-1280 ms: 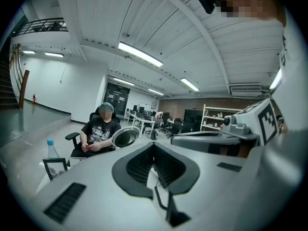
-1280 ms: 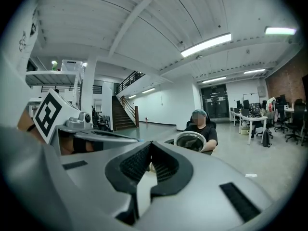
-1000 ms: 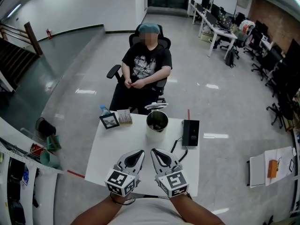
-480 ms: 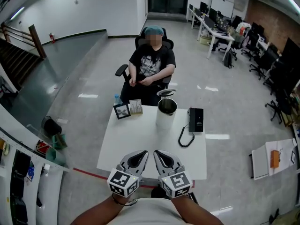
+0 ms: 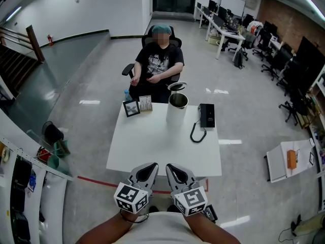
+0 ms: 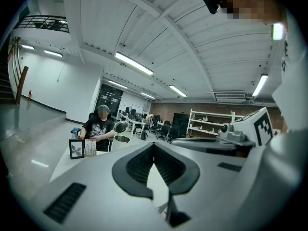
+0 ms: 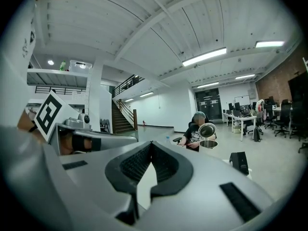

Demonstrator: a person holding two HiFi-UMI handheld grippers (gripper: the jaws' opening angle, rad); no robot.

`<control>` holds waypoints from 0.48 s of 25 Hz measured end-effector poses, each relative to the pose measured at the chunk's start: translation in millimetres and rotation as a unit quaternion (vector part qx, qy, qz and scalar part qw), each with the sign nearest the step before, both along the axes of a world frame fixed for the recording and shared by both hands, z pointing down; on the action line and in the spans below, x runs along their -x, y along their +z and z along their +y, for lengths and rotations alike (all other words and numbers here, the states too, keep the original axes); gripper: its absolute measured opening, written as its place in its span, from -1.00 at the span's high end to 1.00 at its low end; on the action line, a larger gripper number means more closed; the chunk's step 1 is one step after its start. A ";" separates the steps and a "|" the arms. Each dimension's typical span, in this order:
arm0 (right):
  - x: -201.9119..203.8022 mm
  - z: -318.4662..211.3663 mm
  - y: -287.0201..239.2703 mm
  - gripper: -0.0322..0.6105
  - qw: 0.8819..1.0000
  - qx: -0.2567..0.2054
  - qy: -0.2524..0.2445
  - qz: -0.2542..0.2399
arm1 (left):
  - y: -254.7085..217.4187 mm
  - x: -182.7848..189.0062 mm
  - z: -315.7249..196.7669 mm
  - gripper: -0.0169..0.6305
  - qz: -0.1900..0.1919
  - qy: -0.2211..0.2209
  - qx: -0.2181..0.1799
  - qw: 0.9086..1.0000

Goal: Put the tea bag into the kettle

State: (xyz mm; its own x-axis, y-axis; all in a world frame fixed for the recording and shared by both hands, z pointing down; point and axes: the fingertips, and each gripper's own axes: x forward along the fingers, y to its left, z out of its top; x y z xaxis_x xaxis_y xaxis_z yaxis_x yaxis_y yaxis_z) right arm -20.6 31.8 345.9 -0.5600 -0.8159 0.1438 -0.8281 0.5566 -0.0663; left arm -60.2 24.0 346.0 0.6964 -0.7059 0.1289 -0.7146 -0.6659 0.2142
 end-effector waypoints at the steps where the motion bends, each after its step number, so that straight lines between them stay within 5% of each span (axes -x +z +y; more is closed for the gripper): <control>1: -1.8 5.4 -1.3 0.86 1.000 0.000 0.001 0.001 | -2.3 -2.2 5.2 0.92 0.000 0.001 -0.002 1.000; 12: -50.2 86.2 -10.3 0.87 1.000 -0.018 0.007 -0.011 | -8.4 -39.7 77.3 0.92 0.013 -0.029 -0.009 0.999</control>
State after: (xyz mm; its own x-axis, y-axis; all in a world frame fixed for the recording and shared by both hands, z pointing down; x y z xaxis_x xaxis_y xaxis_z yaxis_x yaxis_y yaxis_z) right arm 29.6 118.0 335.6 -0.5504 -0.8286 0.1020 -0.8349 0.5467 -0.0637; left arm -20.5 101.3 337.6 0.6578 -0.7468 0.0984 -0.7462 -0.6282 0.2203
